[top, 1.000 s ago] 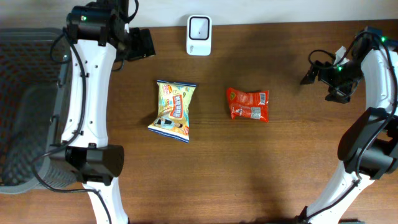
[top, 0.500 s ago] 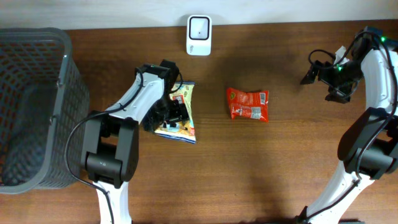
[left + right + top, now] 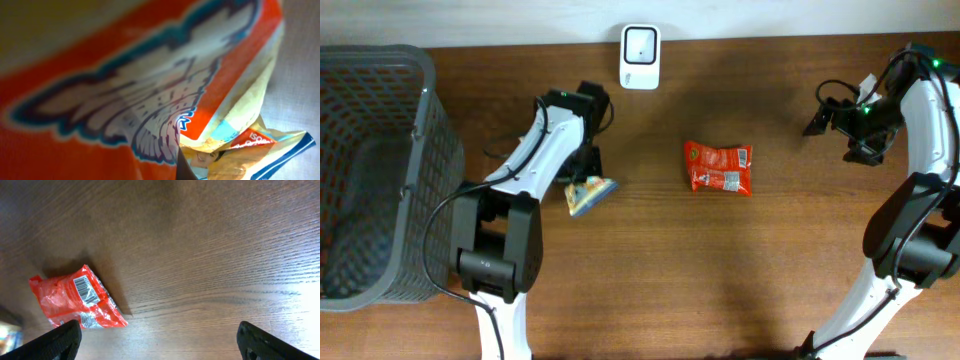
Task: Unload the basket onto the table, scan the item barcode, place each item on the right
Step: 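Reach the left gripper to the yellow snack bag and grasp it, then raise the yellow snack bag to the scanner window with the left gripper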
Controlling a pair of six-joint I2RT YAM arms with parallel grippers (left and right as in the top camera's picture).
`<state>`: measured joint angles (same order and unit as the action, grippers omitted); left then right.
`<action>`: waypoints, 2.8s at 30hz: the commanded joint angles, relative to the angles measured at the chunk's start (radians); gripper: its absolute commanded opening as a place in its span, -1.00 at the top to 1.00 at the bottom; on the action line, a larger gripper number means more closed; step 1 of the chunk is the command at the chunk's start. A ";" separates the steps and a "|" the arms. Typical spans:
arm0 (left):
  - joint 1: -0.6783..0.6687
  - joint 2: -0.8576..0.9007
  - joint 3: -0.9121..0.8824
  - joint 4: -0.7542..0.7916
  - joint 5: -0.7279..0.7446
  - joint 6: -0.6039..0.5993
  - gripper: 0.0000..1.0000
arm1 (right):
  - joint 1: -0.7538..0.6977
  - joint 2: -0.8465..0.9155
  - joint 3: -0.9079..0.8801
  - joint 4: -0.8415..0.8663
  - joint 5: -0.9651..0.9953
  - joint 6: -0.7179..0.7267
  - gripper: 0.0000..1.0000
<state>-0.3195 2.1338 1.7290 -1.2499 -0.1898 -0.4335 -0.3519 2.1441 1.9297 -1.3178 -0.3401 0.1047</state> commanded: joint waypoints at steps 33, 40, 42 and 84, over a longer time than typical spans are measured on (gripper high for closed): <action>-0.225 0.290 0.261 0.109 -0.137 0.418 -0.39 | 0.005 -0.010 0.008 -0.002 0.005 0.005 -0.97; -0.199 0.295 0.468 -0.042 -0.166 0.418 -0.13 | 0.005 -0.010 0.008 -0.002 0.005 0.005 -0.98; -0.169 0.295 0.539 -0.074 -0.369 0.420 -0.21 | 0.005 -0.010 0.008 -0.002 0.005 0.005 -0.97; -0.083 0.308 0.043 -0.101 -0.258 0.426 0.59 | 0.005 -0.010 0.008 -0.002 0.005 0.005 -0.97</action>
<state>-0.4137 2.3821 1.8008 -1.4136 -0.5255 0.0109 -0.3519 2.1441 1.9297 -1.3197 -0.3401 0.1055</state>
